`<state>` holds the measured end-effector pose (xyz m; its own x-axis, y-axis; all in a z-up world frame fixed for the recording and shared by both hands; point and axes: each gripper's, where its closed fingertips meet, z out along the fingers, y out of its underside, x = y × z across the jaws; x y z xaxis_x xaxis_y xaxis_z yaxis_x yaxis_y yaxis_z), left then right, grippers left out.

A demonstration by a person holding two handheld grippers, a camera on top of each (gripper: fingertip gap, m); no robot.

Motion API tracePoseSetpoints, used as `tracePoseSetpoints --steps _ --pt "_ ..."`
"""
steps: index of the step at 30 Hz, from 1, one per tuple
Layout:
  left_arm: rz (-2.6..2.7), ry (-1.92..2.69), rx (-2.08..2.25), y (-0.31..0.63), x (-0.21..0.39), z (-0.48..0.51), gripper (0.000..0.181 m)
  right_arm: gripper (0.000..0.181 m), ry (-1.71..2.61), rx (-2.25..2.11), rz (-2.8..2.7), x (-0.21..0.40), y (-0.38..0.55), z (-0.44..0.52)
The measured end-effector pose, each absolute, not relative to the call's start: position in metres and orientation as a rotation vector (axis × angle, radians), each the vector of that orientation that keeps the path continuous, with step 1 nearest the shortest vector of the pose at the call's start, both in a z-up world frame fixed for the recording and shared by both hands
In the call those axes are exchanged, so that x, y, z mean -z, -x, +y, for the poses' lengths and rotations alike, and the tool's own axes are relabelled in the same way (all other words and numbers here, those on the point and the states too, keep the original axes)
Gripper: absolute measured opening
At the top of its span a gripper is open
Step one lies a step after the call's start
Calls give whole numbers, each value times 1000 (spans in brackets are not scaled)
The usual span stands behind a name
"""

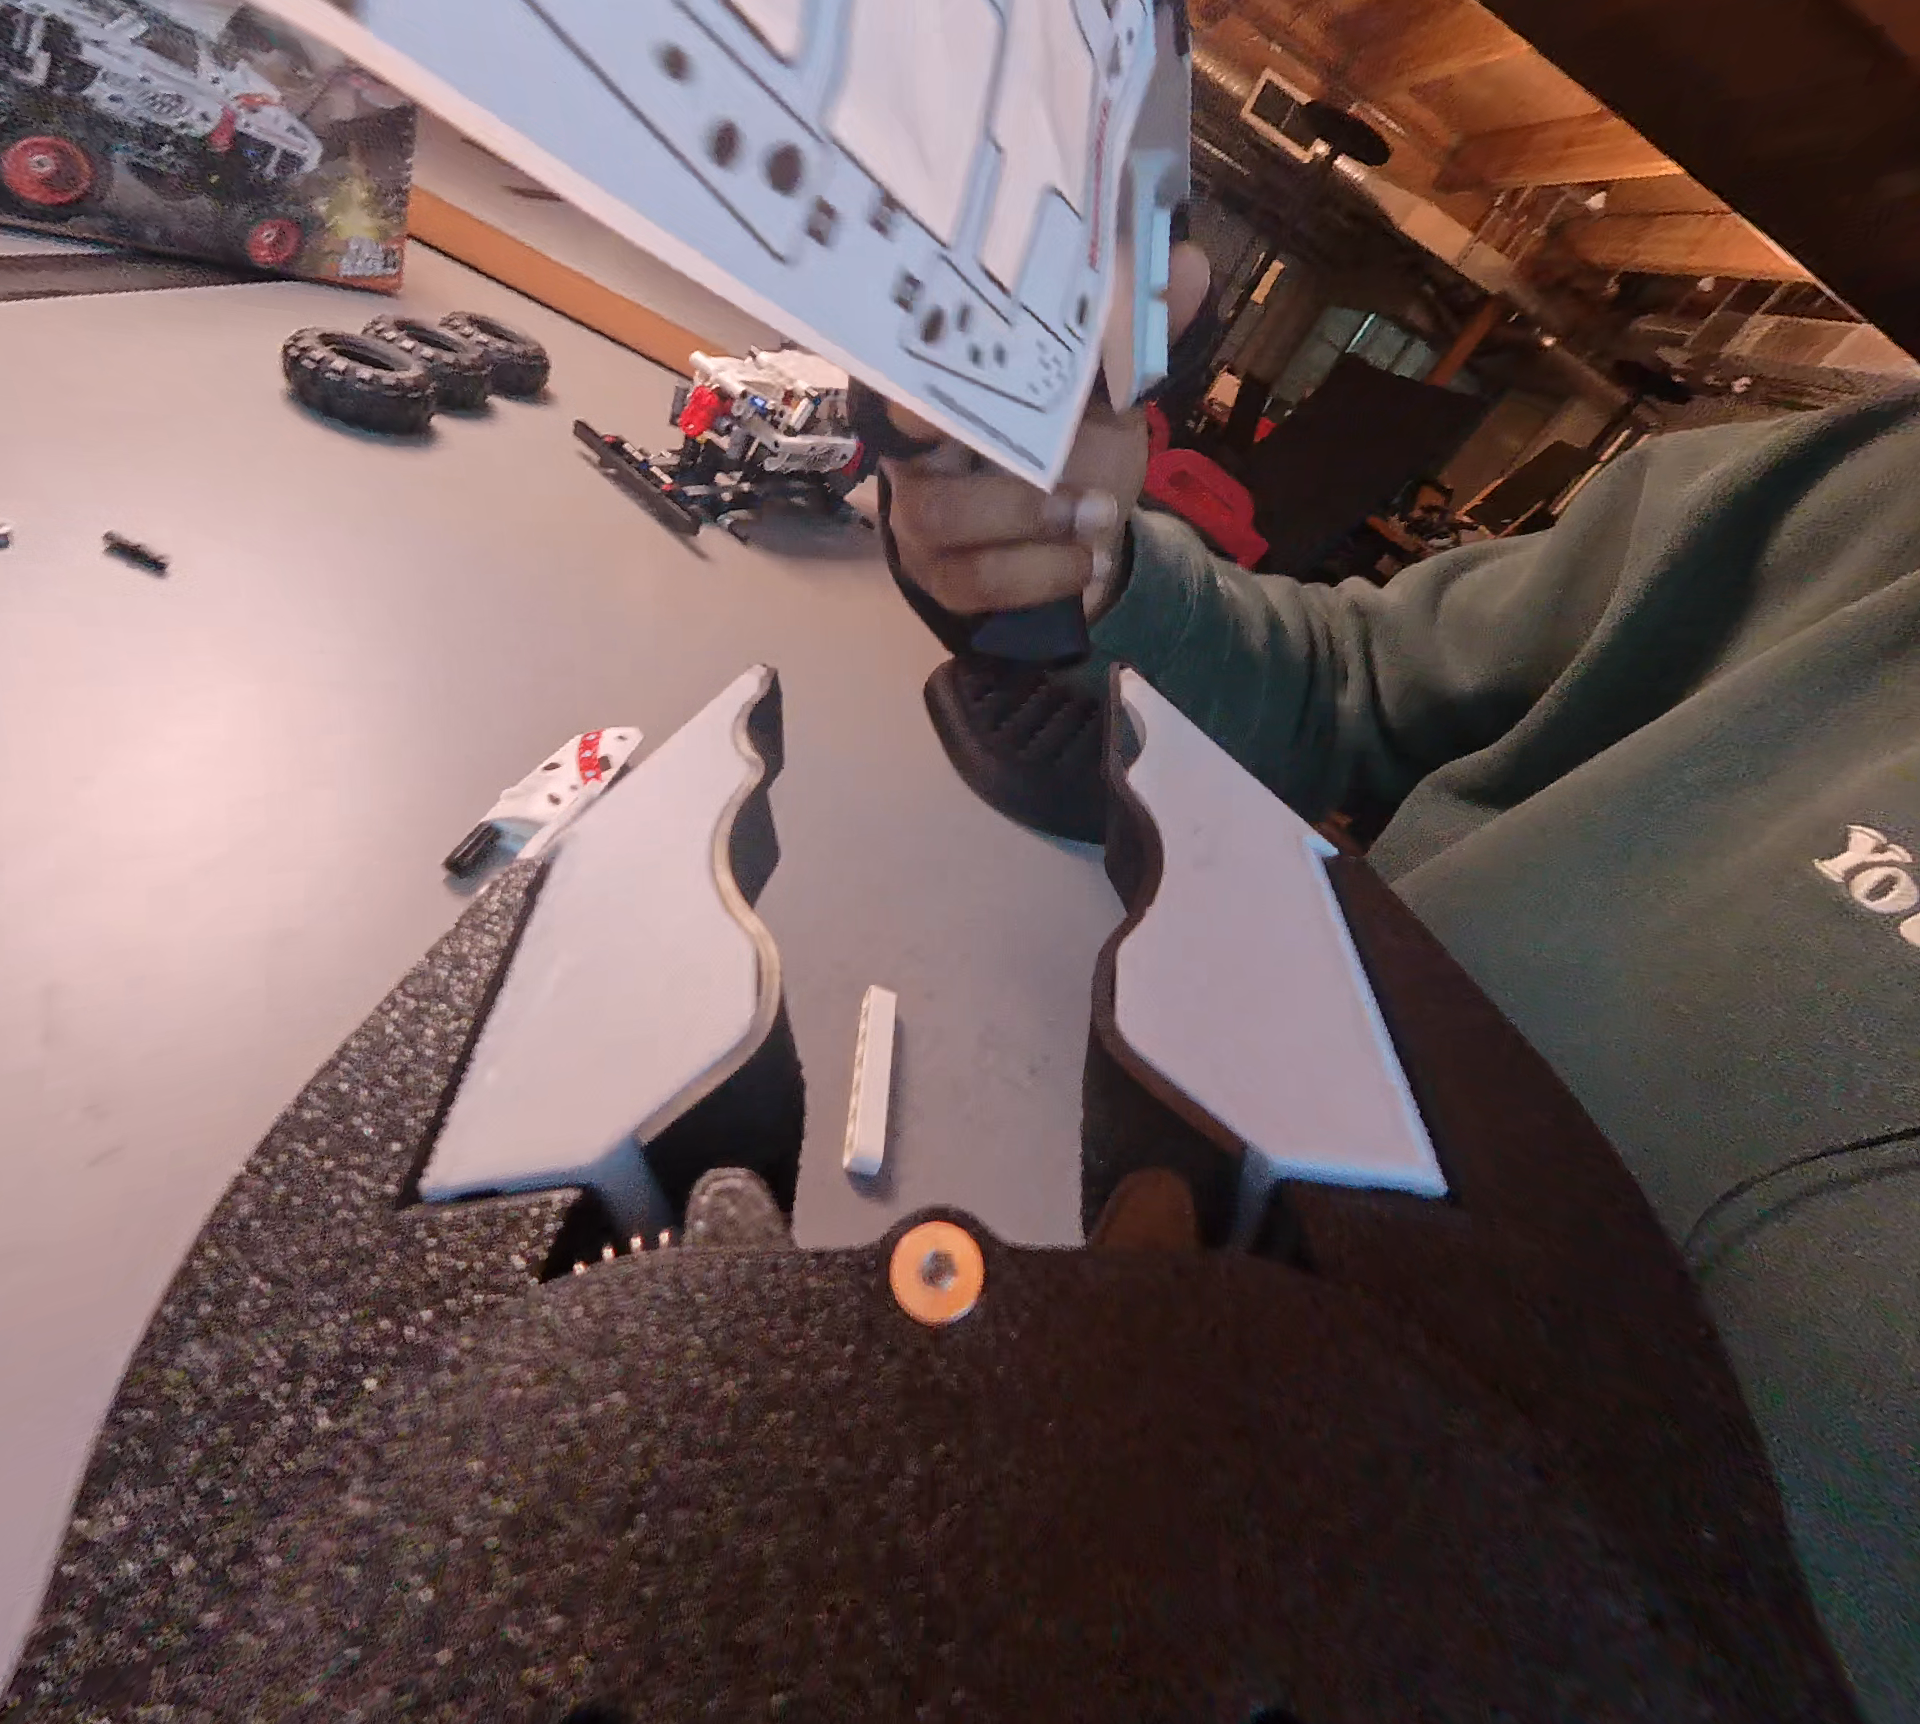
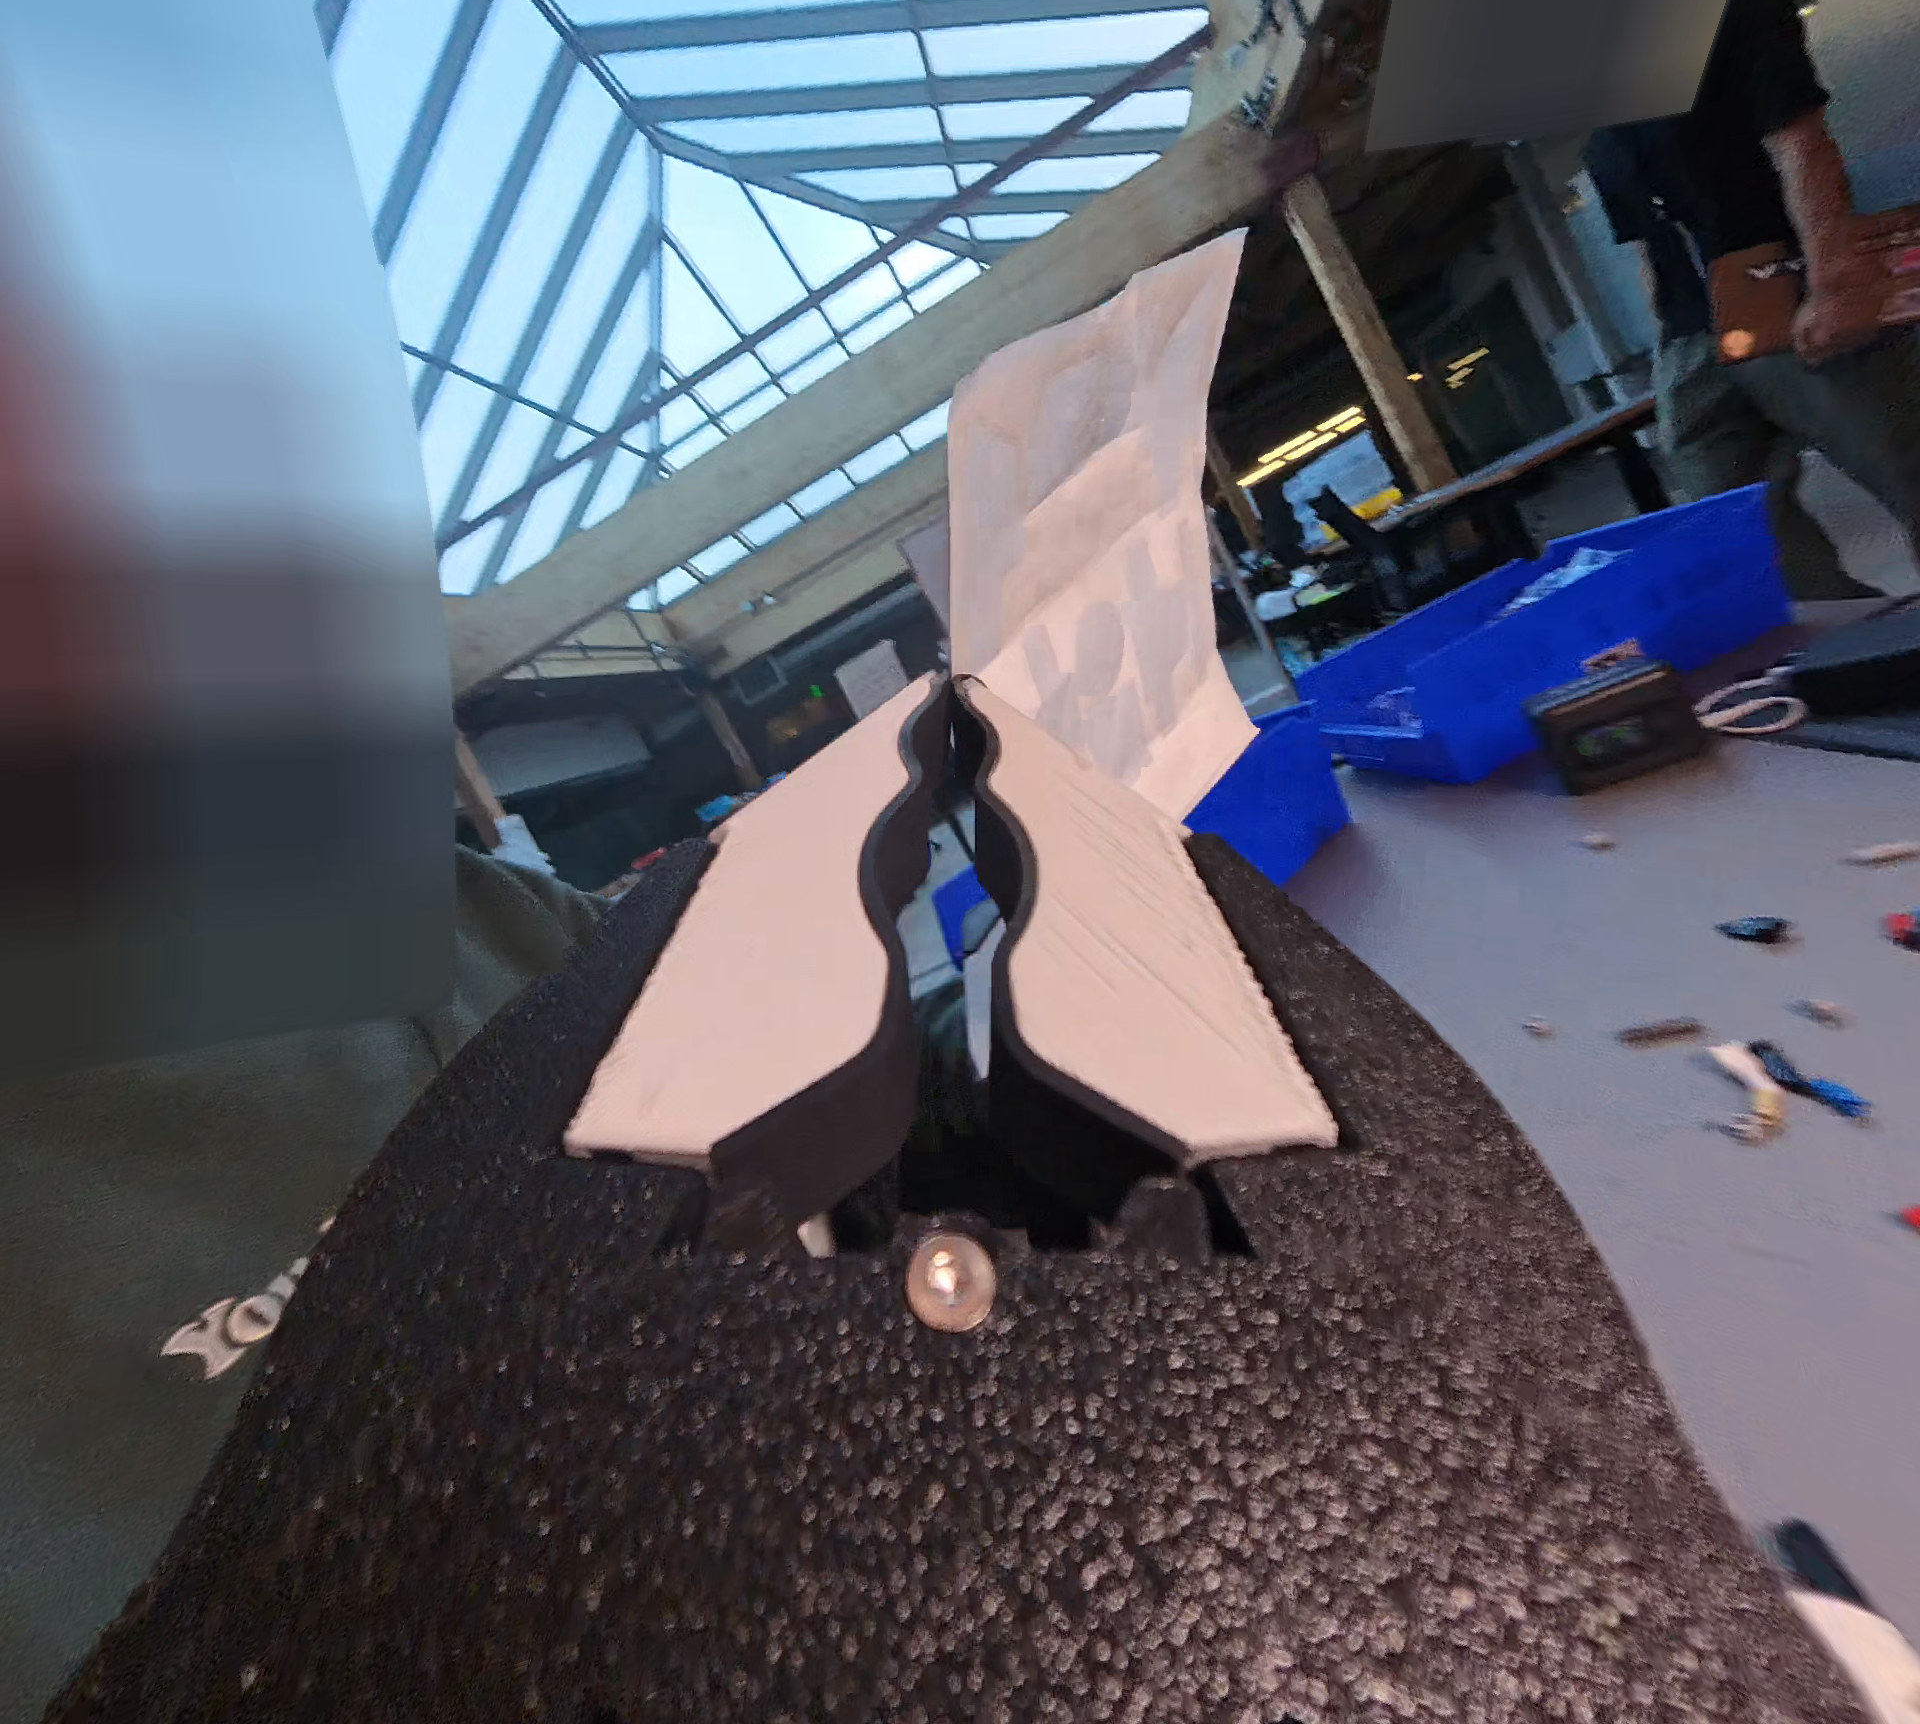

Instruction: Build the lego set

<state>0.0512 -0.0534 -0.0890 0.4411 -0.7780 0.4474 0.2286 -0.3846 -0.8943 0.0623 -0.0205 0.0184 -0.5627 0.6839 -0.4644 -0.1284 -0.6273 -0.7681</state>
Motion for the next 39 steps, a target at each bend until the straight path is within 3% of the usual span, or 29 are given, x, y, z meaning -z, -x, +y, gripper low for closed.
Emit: tracePoseSetpoints --steps 3,8,10,16,20,25,31,36,39 --pt "495 1517 1251 -66 72 -58 58 0 1040 -2310 -901 -10 -74 -38" --pt "497 1366 1318 -65 47 -67 7 0 1153 -2261 -919 12 -67 -31" --pt "528 1373 1297 -66 47 -69 0 0 1231 -2224 -917 24 -62 -25" --pt "545 1441 1169 -55 58 -62 0 0 1425 -1974 -1015 58 -46 -14" --pt "547 1511 1081 -46 68 -57 0 16 1438 -1571 -1095 70 -47 9" --pt "636 1698 796 -27 99 -48 0 33 1092 -1042 -1287 53 -55 1" --pt "772 1708 805 -45 110 -60 0 51 900 -853 -1663 104 -36 -57" --pt "835 1673 829 -55 107 -70 0 46 944 -1007 -1718 112 -37 -74" --pt "850 1642 875 -59 103 -76 3 33 939 -1048 -1737 114 -38 -80"
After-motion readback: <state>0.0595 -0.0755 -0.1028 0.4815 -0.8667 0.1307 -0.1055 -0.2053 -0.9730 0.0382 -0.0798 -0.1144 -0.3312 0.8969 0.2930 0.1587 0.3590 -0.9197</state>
